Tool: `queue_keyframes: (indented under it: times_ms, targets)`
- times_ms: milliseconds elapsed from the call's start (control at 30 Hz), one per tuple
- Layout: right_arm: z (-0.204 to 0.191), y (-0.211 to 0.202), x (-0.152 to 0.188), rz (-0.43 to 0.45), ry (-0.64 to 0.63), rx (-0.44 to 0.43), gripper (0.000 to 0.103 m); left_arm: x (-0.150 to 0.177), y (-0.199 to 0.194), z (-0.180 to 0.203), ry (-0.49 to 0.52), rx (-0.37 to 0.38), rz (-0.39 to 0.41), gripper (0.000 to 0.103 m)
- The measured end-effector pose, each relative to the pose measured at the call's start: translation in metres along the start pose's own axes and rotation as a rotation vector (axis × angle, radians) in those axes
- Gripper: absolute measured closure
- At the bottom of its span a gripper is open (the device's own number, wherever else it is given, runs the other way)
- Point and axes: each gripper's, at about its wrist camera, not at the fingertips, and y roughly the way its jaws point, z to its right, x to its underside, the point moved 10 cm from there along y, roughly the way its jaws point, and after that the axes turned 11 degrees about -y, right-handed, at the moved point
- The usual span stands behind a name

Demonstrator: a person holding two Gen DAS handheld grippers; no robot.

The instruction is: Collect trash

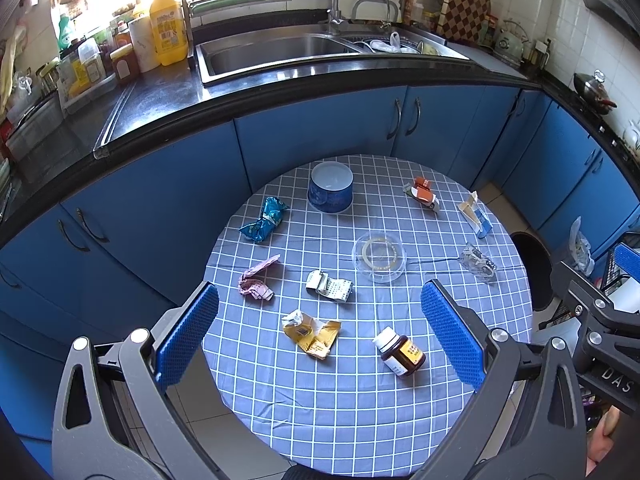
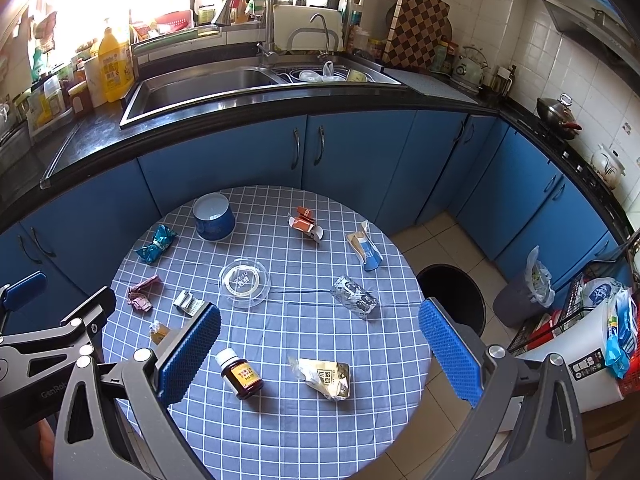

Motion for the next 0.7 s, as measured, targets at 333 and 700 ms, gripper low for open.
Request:
queue_keyframes:
  times_ms: [333, 700]
  targets:
    - [-0.003, 0.020, 0.009, -0.029, -0.006, -0.009, 0.007, 0.006, 0.014, -0.003, 0.004, -0.019, -0.013, 0.003]
    - [-0.011, 0.065, 0.028, -0.069, -0.005, -0.041, 0.007, 0.024, 0.048, -0.003, 0.028, -0.018, -0.028, 0.003]
